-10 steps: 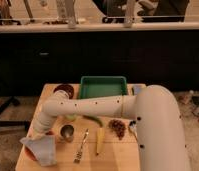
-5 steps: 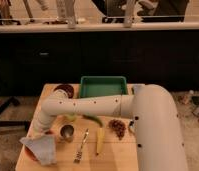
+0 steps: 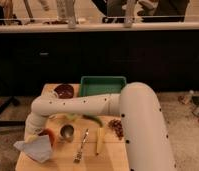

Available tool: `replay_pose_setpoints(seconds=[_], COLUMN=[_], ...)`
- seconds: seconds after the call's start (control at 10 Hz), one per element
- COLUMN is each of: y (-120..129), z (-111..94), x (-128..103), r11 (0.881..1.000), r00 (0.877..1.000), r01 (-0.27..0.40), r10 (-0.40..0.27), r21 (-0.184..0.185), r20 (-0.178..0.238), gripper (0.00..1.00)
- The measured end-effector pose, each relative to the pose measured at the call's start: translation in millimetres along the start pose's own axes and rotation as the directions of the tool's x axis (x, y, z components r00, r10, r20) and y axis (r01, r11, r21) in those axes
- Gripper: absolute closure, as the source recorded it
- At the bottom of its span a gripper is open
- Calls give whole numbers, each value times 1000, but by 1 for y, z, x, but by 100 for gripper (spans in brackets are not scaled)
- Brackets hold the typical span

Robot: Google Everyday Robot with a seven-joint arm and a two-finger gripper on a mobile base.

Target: Wipe red bowl with towel

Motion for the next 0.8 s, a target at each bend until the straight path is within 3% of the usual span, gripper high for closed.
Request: replay_pose_setpoints(seconds=[0.4,0.8], y=[6,-8], z=[-17,-13], x=[26,25], r11=[999,998], r00=[999,998], r01=[-48,-54], r10=[48,54], r21=[23,11], r20=[-8,-19], gripper=[100,100])
